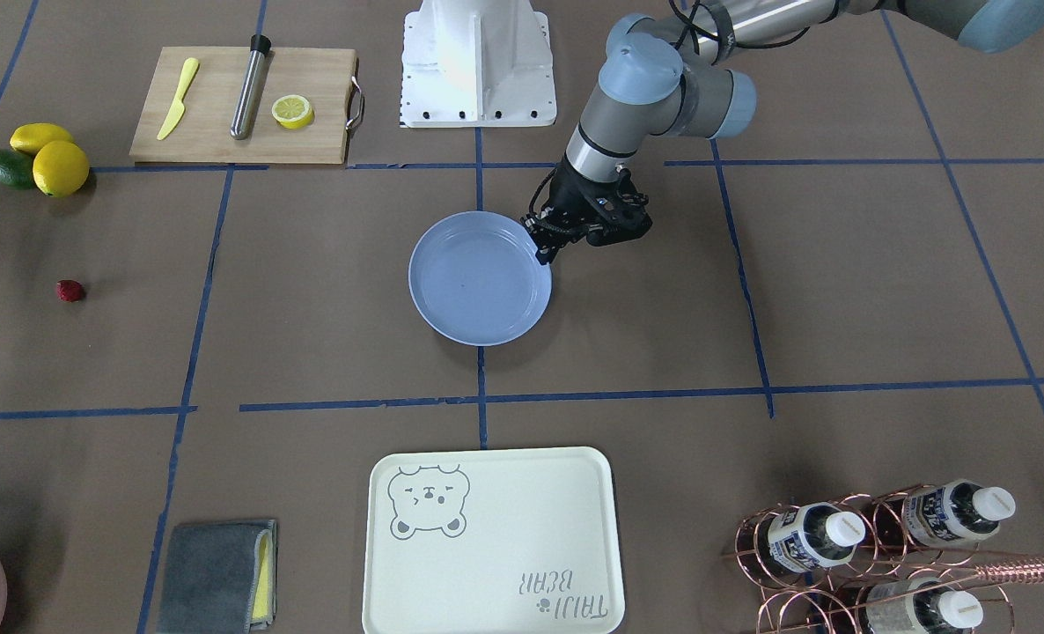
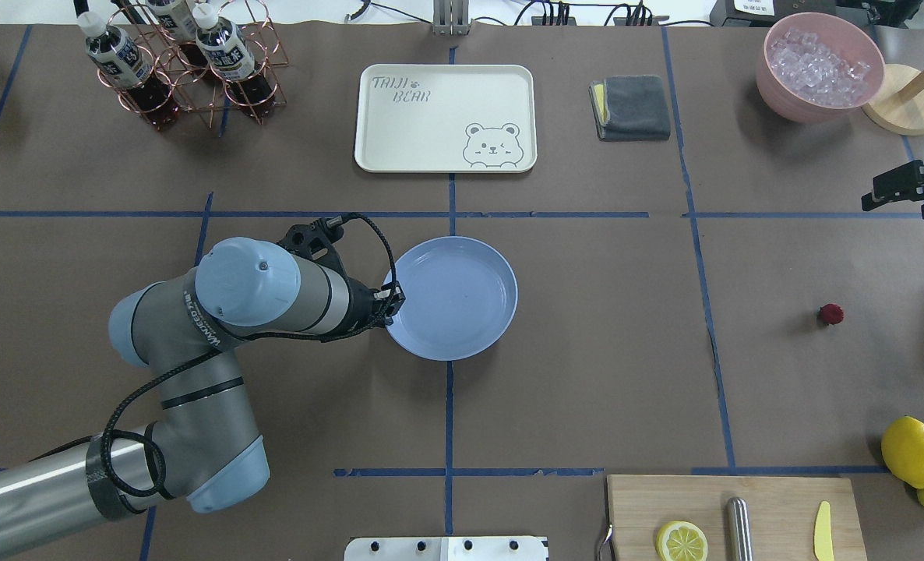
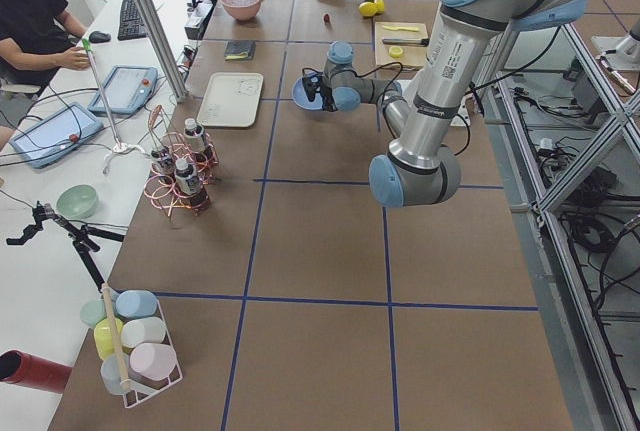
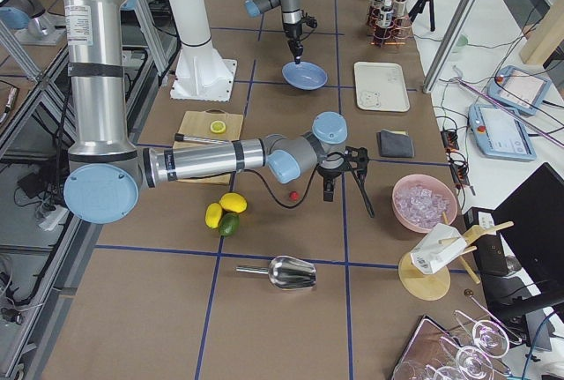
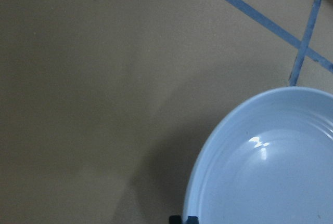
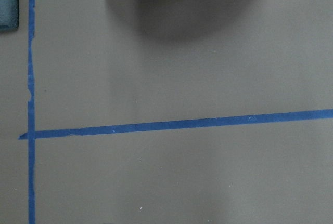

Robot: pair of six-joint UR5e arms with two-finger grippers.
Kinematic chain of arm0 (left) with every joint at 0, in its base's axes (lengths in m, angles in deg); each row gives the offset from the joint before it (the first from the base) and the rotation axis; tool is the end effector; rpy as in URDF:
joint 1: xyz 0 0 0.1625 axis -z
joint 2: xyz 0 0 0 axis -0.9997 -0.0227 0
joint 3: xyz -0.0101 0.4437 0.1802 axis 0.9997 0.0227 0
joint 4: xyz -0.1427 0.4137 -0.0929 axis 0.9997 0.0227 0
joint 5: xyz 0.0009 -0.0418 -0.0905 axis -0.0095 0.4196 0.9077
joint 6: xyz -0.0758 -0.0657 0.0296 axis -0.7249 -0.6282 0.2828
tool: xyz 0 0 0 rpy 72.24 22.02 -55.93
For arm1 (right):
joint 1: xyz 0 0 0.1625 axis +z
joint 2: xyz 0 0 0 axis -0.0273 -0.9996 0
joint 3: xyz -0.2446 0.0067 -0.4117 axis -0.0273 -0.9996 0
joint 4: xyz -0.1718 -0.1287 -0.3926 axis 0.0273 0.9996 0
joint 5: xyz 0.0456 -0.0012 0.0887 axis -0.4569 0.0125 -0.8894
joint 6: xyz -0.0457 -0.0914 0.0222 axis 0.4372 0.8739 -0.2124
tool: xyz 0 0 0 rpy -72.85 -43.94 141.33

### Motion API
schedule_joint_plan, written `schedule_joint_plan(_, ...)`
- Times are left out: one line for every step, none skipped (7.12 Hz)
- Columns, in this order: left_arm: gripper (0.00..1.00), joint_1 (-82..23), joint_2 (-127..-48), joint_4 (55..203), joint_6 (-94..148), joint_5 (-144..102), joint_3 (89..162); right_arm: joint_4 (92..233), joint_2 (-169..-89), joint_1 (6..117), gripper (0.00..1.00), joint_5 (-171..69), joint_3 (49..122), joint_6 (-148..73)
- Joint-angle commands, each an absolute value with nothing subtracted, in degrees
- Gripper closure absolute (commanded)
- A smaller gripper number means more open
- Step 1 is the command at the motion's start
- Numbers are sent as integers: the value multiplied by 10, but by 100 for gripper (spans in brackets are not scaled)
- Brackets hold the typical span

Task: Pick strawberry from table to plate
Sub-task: 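Slide the blue plate to table center with left gripper while right arm approaches, then release the plate and withdraw the left gripper while the right gripper grasps the strawberry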

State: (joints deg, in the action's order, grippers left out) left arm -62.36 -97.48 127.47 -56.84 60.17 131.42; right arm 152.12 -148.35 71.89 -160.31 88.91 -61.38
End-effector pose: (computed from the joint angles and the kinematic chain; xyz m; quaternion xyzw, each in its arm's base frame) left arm 0.5941 -0.4176 0.2870 -0.0147 0.5171 -0.2039 0.8312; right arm -0.1286 -0.5451 0.6007 0.0411 -0.4287 0.0667 0.9000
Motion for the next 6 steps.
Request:
schedule_joint_plan(0, -622, -974, 1269, -562, 593, 1335, 1521, -1483, 705, 0, -1596, 892, -618)
schedule_joint_plan(0, -618, -973, 1268, -561, 597, 1356, 1521, -1482, 681, 0, -1567, 898, -626)
schedule_joint_plan(0, -607, -973, 1252, -560, 604, 1368, 1520, -1483, 661, 0, -1551, 898, -647)
schedule_joint_plan(0, -584, -974, 1224, -553, 631, 1385, 1510, -1490, 641, 0, -1530, 899, -651)
schedule_joint_plan(0, -565, -974, 1192, -526, 642, 1409, 1449, -1520, 604, 0, -1496, 899, -689)
schedule_joint_plan(0, -556, -974, 1176, -515, 642, 1420, 1404, -1543, 585, 0, -1484, 901, -714)
